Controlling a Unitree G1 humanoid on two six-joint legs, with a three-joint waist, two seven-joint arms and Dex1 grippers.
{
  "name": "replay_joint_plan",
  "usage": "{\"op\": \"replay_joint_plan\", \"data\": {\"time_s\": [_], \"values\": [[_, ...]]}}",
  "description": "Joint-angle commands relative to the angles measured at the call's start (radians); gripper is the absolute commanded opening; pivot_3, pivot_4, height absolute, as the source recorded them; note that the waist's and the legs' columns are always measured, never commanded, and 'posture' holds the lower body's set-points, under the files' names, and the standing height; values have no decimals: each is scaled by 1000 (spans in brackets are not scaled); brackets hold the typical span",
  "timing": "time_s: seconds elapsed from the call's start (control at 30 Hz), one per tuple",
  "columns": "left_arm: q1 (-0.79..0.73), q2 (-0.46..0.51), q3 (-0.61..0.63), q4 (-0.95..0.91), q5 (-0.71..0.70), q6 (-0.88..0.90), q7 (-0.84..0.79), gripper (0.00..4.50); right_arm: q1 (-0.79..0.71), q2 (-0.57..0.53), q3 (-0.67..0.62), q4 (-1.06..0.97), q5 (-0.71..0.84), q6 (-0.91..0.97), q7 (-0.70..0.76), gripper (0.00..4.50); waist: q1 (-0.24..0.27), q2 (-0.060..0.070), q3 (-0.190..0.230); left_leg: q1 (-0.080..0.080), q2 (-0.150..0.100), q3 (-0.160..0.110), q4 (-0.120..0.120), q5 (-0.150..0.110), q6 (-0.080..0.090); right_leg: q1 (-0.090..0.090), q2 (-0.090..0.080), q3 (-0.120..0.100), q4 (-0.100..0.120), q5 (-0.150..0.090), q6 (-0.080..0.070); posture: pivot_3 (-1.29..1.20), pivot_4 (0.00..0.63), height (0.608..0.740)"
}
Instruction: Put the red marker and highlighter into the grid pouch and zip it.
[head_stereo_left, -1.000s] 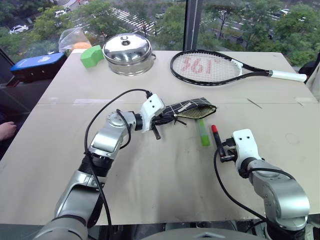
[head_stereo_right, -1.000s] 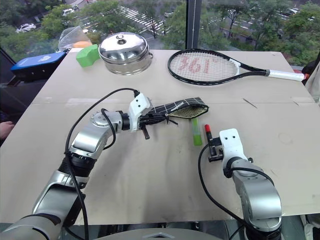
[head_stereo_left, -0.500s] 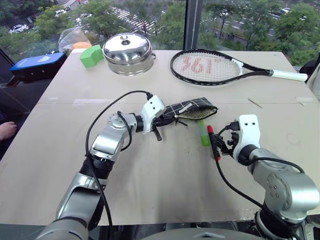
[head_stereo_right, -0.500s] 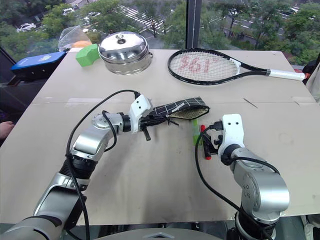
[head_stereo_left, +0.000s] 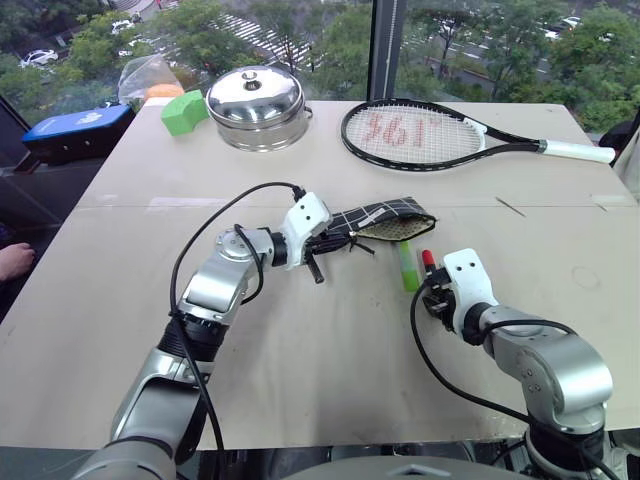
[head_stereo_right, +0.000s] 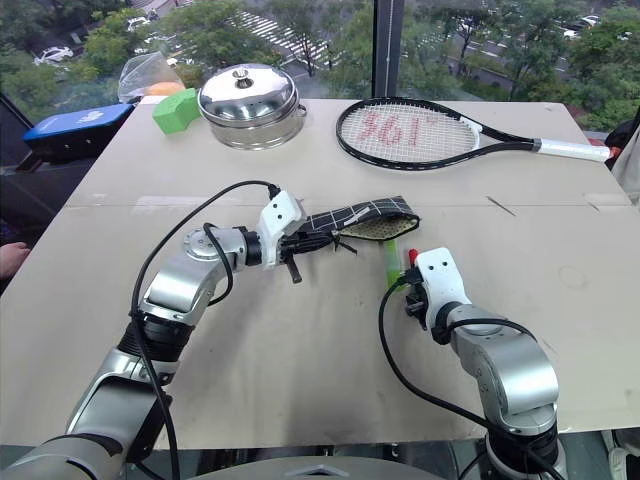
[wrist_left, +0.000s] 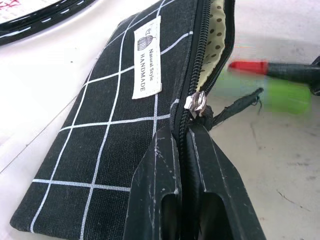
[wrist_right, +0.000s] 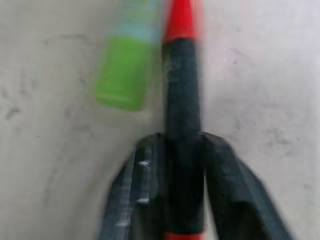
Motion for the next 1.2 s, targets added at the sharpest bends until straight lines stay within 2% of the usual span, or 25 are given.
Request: {"op": "replay_joint_plan", "data": {"time_s": [0.03, 0.13, 0.3, 0.4, 0.43, 0.5, 0.63, 0.73, 0.87, 0.93, 0.97, 1.03, 1.17, 1.2], "values": [[-5, -1, 17, -40, -13, -7, -3, 0, 4, -52, -42, -27, 10, 11, 6, 255, 1, 0, 0, 0, 0, 0, 0, 0, 0, 0, 0, 0, 0, 0, 0, 0, 150, 740], [-9, -6, 16, -44, -16, -1, -3, 0, -10, -172, -88, -119, 62, 11, 81, 255, 2, 2, 2, -1, -1, 0, 0, 0, 0, 0, -1, 0, -1, 0, 0, 0, 150, 740], [-19, -14, 8, -37, -15, -1, -8, 0, -72, -590, -68, -229, 162, -24, 254, 254, -2, 4, 3, 0, -1, 0, -1, 0, 1, 0, 0, 0, -2, 0, 0, 0, 150, 740], [-28, -22, -1, -34, -11, -3, -13, 0, -206, -802, 65, -203, 160, -156, 322, 254, -7, 4, 4, 0, 0, -1, -2, 0, 1, 0, 1, 1, -1, 0, 0, 0, 150, 740], [-31, -26, -4, -34, -10, -3, -15, 0, -270, -836, 131, -180, 151, -194, 337, 254, -8, 5, 6, 0, 0, -1, 0, 0, 1, 0, 2, 1, -1, 0, 0, 0, 150, 740], [-37, -31, -8, -38, -9, -3, -18, 0, -367, -873, 248, -138, 128, -254, 358, 254, -10, 4, 6, 0, 1, -2, -2, 0, 1, -1, 2, 2, -1, 0, 0, 0, 150, 740], [-39, -33, -17, -49, -4, -10, -29, 0, -511, -880, 438, -17, 40, -366, 389, 254, -9, 3, 6, 0, 1, -2, -1, 0, 0, -1, 1, 3, -1, 0, 0, 0, 150, 740], [-35, -34, -20, -64, -4, -11, -34, 0, -603, -859, 559, 89, -41, -449, 427, 254, -4, 3, 6, -1, 0, 0, 0, 2, -3, -1, 0, 5, -2, 0, 0, 0, 150, 740], [-14, -26, -39, -103, 8, -33, -45, 0, -739, -745, 716, 314, -186, -615, 485, 254, -5, 3, 7, -1, 0, 2, 1, 2, -3, -2, 0, 5, -2, 0, 0, 0, 150, 740], [-5, -25, -42, -119, 8, -29, -40, 0, -768, -657, 706, 415, -190, -673, 504, 1275, -6, 3, 7, 0, 0, 3, 1, 2, -3, -2, 0, 5, -1, 0, 0, 0, 150, 740], [-2, -25, -41, -125, 7, -24, -36, 0, -773, -639, 711, 446, -205, -698, 521, 1596, -6, 3, 7, -1, 0, 2, 1, 2, -4, -2, 1, 5, -1, 0, 0, 0, 150, 740], [3, -21, -32, -130, 4, -12, -26, 0, -765, -600, 677, 481, -210, -709, 534, 2550, 1, 3, 7, -1, 0, 1, 0, 2, -4, -2, 1, 5, -1, 0, 0, 0, 150, 740], [3, -7, 7, -114, -8, 24, -1, 0, -706, -527, 433, 412, -48, -568, 589, 4400, 0, 3, 7, -2, 0, 1, 1, 2, -4, -1, 0, 1, -1, 0, 0, 0, 150, 740], [-1, -3, 20, -101, -9, 31, 8, 0, -689, -501, 344, 380, 14, -502, 605, 4400, 0, 3, 7, -2, 0, 1, 1, 2, -4, -1, 0, 1, -1, 0, 0, 0, 150, 740]]}}
